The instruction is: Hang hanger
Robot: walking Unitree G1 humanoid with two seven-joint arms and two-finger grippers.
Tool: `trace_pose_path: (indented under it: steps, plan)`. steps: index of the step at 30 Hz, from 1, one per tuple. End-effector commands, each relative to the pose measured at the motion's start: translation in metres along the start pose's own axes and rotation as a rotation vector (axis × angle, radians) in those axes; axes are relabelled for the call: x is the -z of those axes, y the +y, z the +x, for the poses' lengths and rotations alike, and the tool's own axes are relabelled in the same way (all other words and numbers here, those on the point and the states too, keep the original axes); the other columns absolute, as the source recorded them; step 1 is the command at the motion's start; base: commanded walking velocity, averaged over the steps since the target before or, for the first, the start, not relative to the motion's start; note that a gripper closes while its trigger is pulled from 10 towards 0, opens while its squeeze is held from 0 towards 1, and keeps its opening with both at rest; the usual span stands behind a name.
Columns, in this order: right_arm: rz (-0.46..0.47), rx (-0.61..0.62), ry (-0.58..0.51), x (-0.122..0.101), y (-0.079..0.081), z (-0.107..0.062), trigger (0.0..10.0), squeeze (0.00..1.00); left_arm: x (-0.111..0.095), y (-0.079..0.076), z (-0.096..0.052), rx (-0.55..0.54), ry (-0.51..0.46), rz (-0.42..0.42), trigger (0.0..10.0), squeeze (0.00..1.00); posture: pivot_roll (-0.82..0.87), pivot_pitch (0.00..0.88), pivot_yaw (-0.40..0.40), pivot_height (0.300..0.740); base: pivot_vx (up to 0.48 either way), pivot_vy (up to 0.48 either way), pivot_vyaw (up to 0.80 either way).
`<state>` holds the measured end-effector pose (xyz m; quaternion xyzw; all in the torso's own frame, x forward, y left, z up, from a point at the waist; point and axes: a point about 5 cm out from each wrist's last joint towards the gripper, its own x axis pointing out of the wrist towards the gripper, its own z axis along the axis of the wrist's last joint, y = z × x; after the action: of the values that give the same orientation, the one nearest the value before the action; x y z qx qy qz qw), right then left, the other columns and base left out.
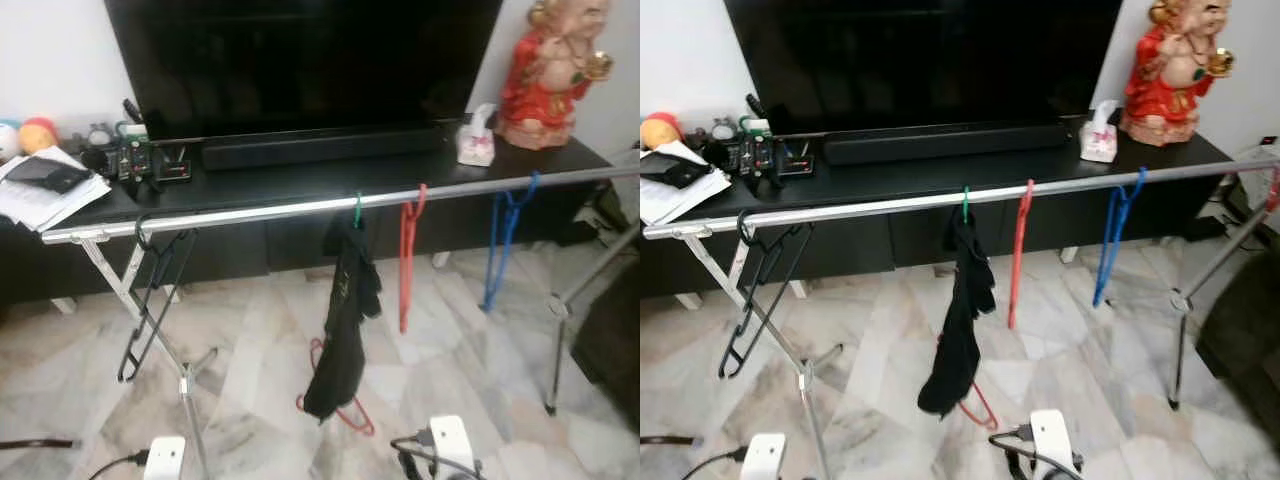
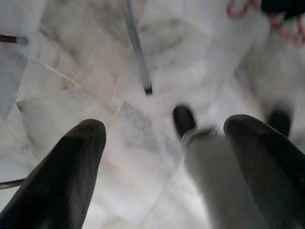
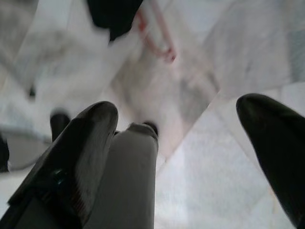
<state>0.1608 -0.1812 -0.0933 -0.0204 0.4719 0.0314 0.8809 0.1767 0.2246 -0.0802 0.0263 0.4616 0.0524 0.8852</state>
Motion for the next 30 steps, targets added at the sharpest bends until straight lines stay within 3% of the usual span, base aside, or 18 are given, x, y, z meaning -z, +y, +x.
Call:
trace_pose_path:
  steps: [1, 30]
  plan:
    - [-0.01, 0.006, -0.036, -0.012, -0.0027, 0.0018, 10.0, 0.0, 0.0143, 0.0003, -0.0023, -0.003, 0.05, 0.0, 10.0, 0.0, -0.12, 0.0, -0.002, 0.74, -0.247, 0.0, 0.0]
    - [0.002, -0.003, -0.048, -0.0154, 0.0007, 0.0027, 10.0, 0.0, 0.0159, -0.0009, -0.0025, 0.003, 0.055, -0.004, 10.0, 0.0, -0.11, 0.0, -0.005, 0.74, -0.252, 0.0, 0.0]
